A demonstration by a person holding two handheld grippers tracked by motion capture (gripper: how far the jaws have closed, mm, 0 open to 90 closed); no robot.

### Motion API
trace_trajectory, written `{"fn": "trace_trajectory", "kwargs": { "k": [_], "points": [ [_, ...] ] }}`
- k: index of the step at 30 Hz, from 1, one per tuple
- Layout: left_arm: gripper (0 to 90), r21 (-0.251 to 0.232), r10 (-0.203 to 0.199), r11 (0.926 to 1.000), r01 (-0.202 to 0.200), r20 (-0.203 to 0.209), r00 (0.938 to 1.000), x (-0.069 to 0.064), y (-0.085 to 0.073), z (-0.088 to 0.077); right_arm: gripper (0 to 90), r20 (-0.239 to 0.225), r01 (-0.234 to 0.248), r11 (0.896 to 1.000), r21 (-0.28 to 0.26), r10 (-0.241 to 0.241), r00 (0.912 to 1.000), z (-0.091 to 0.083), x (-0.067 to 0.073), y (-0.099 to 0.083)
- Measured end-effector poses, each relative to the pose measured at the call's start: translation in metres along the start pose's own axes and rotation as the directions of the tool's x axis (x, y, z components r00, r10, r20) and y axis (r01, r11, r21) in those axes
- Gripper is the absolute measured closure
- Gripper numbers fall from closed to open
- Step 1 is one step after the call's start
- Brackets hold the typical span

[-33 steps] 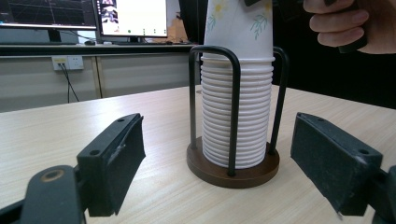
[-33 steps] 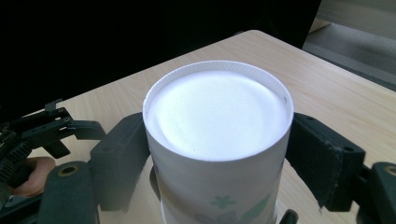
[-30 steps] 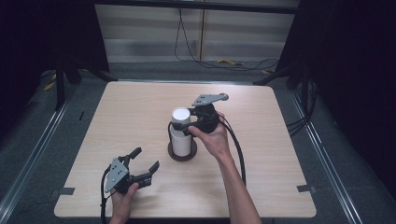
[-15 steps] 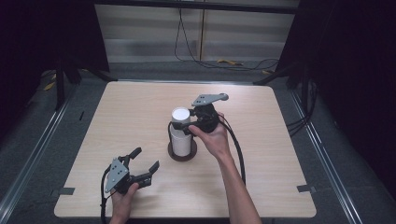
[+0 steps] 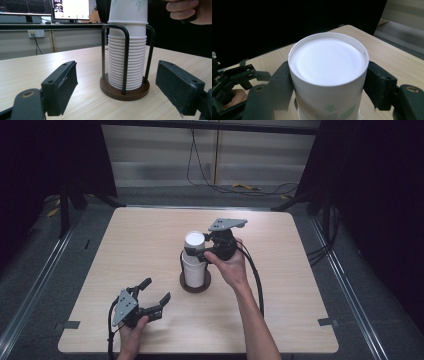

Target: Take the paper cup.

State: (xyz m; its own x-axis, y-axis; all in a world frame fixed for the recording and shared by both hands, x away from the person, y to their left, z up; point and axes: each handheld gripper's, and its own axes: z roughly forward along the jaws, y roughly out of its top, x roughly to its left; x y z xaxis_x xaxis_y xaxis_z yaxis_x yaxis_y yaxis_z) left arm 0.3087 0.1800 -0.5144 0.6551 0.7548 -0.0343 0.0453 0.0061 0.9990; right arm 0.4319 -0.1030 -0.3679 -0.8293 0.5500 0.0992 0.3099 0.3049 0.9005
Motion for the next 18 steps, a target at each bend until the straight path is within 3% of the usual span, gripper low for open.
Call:
{"fn": "trace_trajectory", "kwargs": {
  "k": [18],
  "points": [
    [17.3,-0.007,-0.003,1.0,0.003,0.001,1.0,-0.0002,-0.0002,0.0003,32.4,-0.013,-0.003,0.996,-0.085,0.002,0.9999,-0.0084,0.0011,0.0097]
  ]
}}
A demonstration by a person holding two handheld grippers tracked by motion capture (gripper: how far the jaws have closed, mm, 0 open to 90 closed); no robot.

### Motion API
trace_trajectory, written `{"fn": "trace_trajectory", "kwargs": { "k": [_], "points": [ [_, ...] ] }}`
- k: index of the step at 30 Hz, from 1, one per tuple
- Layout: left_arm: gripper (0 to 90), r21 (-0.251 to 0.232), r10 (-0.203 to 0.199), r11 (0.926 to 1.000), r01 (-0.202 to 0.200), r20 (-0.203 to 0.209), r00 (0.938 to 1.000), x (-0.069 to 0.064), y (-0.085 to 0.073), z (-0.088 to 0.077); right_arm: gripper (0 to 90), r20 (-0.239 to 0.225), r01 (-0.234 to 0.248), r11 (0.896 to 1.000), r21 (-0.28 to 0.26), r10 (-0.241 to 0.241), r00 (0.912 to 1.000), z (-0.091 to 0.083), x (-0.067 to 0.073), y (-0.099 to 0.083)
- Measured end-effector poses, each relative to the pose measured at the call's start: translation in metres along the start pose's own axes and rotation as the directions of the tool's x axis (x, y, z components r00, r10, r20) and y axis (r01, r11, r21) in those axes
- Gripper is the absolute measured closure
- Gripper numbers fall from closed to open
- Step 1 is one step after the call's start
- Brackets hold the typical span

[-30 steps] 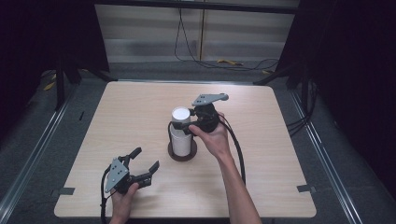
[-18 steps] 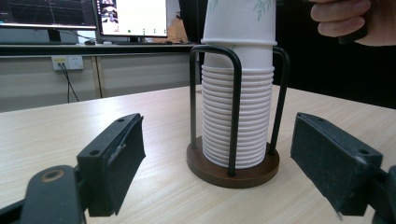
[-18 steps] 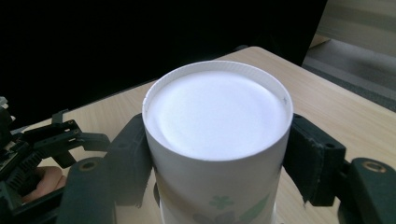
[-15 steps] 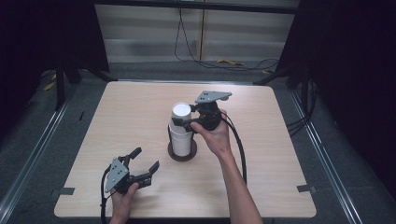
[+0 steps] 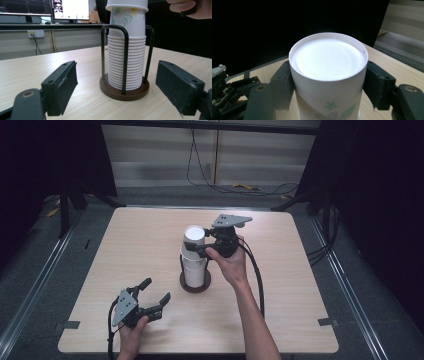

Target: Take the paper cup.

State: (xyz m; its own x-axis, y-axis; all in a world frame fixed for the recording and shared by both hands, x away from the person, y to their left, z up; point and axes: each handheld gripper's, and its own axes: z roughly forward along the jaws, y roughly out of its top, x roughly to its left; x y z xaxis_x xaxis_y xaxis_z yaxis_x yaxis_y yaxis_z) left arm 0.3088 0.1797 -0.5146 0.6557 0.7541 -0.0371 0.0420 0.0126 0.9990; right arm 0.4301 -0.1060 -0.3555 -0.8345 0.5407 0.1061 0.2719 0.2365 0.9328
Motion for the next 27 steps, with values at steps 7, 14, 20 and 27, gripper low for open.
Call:
{"fn": "trace_trajectory", "kwargs": {
  "k": [7,14,20,27],
  "points": [
    [17.3,0.002,0.003,1.0,-0.003,0.0,1.0,0.0,0.0,0.0,32.6,0.0,-0.005,1.0,-0.024,0.005,1.0,-0.005,0.0,0.002],
    [17.3,0.002,0.003,1.0,-0.003,0.0,1.0,0.0,0.0,0.0,33.0,0.002,-0.009,0.998,-0.055,0.009,1.0,-0.01,0.001,0.004],
    [17.3,0.008,-0.002,1.0,0.002,0.004,1.0,0.0,0.0,0.001,33.0,0.002,-0.032,0.996,-0.083,0.032,0.9995,-0.012,0.001,0.005],
    [17.4,0.008,-0.001,1.0,0.001,0.006,1.0,0.0,0.0,0.001,33.3,-0.002,-0.048,0.991,-0.123,0.048,0.9988,-0.017,0.0,0.005]
  ]
}}
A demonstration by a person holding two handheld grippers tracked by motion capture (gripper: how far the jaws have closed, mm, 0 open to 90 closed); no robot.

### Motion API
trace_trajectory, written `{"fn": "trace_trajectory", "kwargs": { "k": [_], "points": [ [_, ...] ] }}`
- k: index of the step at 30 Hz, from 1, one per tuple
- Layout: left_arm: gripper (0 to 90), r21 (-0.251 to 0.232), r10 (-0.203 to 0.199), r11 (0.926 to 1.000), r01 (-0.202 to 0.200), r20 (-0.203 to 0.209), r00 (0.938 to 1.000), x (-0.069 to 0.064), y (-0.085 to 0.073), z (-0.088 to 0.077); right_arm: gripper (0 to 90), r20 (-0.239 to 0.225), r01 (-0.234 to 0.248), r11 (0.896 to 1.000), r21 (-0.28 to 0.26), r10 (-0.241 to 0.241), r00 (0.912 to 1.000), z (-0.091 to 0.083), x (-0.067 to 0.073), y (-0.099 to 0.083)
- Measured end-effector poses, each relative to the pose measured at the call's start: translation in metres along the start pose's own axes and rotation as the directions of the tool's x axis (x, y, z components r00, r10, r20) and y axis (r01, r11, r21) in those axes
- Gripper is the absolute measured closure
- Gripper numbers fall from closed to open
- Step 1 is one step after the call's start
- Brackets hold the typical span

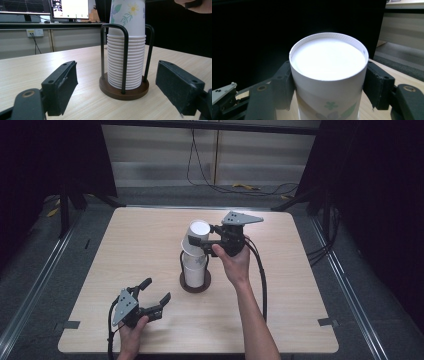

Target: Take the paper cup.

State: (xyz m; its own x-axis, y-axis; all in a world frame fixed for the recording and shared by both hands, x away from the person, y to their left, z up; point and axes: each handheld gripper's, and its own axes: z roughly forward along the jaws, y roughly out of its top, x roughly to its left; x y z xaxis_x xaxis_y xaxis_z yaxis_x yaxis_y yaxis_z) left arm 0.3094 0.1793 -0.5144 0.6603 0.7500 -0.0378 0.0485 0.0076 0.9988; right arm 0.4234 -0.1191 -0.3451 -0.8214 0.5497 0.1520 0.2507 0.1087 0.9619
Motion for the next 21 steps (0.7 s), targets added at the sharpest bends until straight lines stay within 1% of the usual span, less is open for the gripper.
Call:
{"fn": "trace_trajectory", "kwargs": {
  "k": [2,4,6,7,9,10,11,12,13,17,18,20,21],
  "points": [
    [17.3,0.001,-0.001,1.0,0.001,0.0,1.0,0.0,0.0,0.0,33.5,-0.011,-0.007,1.0,-0.025,0.007,0.9999,-0.003,0.0,0.002],
    [17.3,0.001,-0.001,1.0,0.001,-0.002,1.0,0.0,0.0,0.0,33.6,-0.009,-0.013,0.999,-0.035,0.013,0.9999,-0.005,0.0,0.002],
    [17.4,0.004,0.0,1.0,0.0,-0.003,1.0,0.0,0.0,0.0,33.6,-0.007,-0.01,0.999,-0.036,0.01,0.9999,-0.005,0.0,0.003],
    [17.6,0.003,-0.001,1.0,0.001,-0.002,1.0,0.0,0.0,0.0,33.6,-0.002,-0.009,0.999,-0.043,0.009,1.0,-0.007,0.0,0.003],
    [18.1,0.003,0.001,1.0,-0.001,-0.005,1.0,0.0,0.0,0.0,33.7,-0.009,-0.013,0.998,-0.058,0.012,0.9999,-0.009,0.001,0.004],
    [18.1,0.007,0.001,1.0,-0.001,-0.005,1.0,0.0,0.0,0.001,33.7,-0.007,-0.012,0.997,-0.074,0.011,0.9999,-0.012,0.001,0.005],
    [18.2,0.007,0.001,1.0,-0.001,-0.005,1.0,0.0,0.0,0.001,33.7,-0.007,-0.012,0.997,-0.074,0.011,0.9999,-0.012,0.001,0.005],
    [18.2,0.009,0.003,1.0,-0.002,-0.004,1.0,0.0,0.0,0.001,33.7,-0.003,-0.015,0.996,-0.084,0.014,0.9999,-0.016,0.0,0.006],
    [18.2,0.013,0.014,0.9998,-0.014,-0.009,0.9999,0.0,0.001,0.001,33.7,-0.003,-0.015,0.996,-0.084,0.014,0.9999,-0.016,0.0,0.006],
    [18.2,0.02,0.012,0.9997,-0.012,-0.007,0.9999,-0.002,0.001,0.002,33.7,0.0,-0.025,0.995,-0.1,0.025,0.9997,-0.028,-0.002,0.008],
    [18.2,0.024,0.015,0.9996,-0.014,-0.008,0.9999,-0.001,0.001,0.002,33.7,0.0,-0.025,0.995,-0.1,0.025,0.9997,-0.028,-0.002,0.008],
    [18.2,0.031,0.017,0.9994,-0.017,-0.004,0.9998,-0.001,0.001,0.003,33.7,0.004,-0.027,0.994,-0.109,0.028,0.9996,-0.034,-0.001,0.009],
    [18.2,0.035,0.02,0.9992,-0.02,0.003,0.9998,-0.001,0.002,0.003,33.7,0.004,-0.025,0.993,-0.114,0.025,0.9997,-0.037,-0.001,0.009]
  ]
}}
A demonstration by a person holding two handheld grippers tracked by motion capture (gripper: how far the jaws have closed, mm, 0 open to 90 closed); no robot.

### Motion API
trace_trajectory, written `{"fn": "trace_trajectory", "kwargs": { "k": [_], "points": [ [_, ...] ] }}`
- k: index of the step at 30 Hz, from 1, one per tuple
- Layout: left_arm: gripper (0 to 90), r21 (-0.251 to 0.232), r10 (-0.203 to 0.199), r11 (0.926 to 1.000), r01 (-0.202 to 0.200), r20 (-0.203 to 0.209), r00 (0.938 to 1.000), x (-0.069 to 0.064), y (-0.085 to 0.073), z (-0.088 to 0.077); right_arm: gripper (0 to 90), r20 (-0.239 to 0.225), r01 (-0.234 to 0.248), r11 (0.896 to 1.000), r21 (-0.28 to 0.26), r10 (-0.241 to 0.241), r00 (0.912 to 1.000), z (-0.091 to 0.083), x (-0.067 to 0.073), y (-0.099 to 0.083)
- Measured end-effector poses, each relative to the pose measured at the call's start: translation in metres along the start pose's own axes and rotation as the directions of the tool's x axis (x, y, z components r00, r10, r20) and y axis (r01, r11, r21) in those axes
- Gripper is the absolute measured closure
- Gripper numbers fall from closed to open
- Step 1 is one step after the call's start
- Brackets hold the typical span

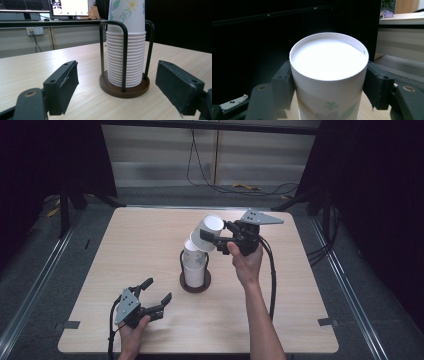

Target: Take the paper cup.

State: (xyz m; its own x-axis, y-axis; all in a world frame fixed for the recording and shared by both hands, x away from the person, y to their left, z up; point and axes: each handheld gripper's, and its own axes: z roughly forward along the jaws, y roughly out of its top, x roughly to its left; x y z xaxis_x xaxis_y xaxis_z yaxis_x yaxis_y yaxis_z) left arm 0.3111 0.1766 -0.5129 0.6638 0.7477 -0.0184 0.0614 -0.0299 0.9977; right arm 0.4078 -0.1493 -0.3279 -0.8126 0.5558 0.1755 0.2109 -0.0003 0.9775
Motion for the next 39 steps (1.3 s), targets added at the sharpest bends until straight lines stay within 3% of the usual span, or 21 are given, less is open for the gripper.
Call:
{"fn": "trace_trajectory", "kwargs": {
  "k": [2,8,11,18,30,39],
  "points": [
    [18.2,0.006,0.005,1.0,-0.005,0.029,0.9996,0.001,0.0,0.001,33.8,0.017,0.0,1.0,-0.001,0.0,0.9998,-0.005,0.0,0.001],
    [18.1,0.013,-0.017,0.9998,0.016,0.038,0.9991,0.002,0.0,0.002,33.8,0.04,-0.002,1.0,-0.015,0.002,0.9992,-0.02,0.003,-0.003],
    [18.2,0.019,-0.018,0.9997,0.018,0.023,0.9996,0.002,0.001,0.002,33.8,0.047,0.005,1.0,-0.015,-0.005,0.9989,-0.027,0.003,-0.003],
    [18.1,0.067,-0.02,0.9976,0.018,0.036,0.9992,0.002,0.003,0.006,34.1,0.063,0.017,1.0,-0.004,-0.017,0.9979,-0.044,0.006,-0.006],
    [16.6,0.081,-0.035,0.9963,0.03,0.061,0.9975,0.001,0.007,0.006,34.4,0.058,0.008,1.0,0.029,-0.009,0.9983,-0.052,0.012,-0.034],
    [16.9,0.107,-0.034,0.994,0.022,0.107,0.9937,-0.009,0.015,0.014,34.6,0.045,-0.01,0.999,0.039,0.009,0.999,-0.054,0.018,-0.051]
  ]
}}
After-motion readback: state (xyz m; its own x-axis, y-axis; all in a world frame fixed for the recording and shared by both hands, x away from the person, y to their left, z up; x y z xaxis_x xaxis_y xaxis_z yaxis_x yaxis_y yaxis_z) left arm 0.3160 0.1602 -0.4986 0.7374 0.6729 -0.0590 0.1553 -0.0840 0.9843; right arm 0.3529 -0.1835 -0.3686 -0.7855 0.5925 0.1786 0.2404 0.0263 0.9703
